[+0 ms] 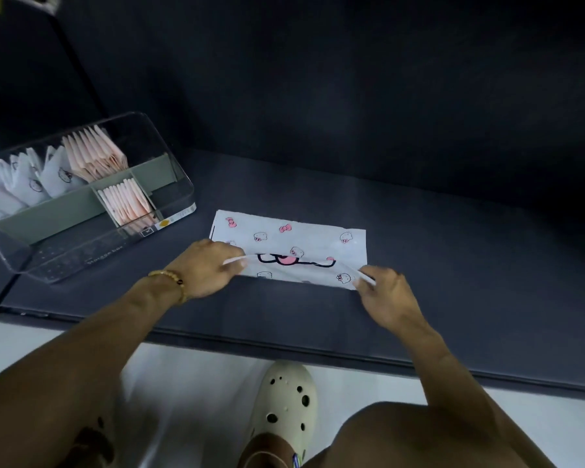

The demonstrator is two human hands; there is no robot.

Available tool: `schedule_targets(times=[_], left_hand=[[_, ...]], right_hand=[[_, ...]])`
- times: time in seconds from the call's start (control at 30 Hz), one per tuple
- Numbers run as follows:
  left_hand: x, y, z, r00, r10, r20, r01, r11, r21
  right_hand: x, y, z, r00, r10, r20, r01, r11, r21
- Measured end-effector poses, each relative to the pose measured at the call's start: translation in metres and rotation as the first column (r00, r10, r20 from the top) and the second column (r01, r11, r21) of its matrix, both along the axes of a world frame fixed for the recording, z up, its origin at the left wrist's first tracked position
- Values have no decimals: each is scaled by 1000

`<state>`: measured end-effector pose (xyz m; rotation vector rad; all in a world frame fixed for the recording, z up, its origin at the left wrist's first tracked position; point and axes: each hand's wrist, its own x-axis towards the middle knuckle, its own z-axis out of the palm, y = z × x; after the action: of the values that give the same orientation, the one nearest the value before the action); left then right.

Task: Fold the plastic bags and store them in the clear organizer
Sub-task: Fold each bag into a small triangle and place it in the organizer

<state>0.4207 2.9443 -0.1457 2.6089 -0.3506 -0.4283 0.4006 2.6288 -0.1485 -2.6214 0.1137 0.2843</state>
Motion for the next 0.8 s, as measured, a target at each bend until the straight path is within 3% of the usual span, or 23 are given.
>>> schedule_targets(times=[0.07, 0.13, 0.4, 0.57, 0.73, 0.8], left_hand=[[-4, 12, 2, 985, 154, -77, -166, 969, -183], [-9, 19, -5, 955, 269, -127, -294, 920, -261], [-15, 6, -44, 812, 583, 16, -583, 812, -1], [-7, 8, -49, 798, 598, 79, -602, 782, 161], [0, 11, -46, 780, 616, 111, -622, 743, 249], [-2, 8, -40, 773, 603, 199, -635, 730, 255]], right_hand=[[2, -10, 0, 989, -127, -81, 137, 982, 131], [4, -14, -4, 971, -198, -135, 219, 961, 168], [11, 7, -29, 970, -241, 28, 243, 965, -104], [18, 11, -37, 914, -403, -43, 401, 915, -49], [25, 9, -39, 893, -447, -55, 445, 894, -49], [25, 10, -38, 892, -449, -53, 446, 893, -61]])
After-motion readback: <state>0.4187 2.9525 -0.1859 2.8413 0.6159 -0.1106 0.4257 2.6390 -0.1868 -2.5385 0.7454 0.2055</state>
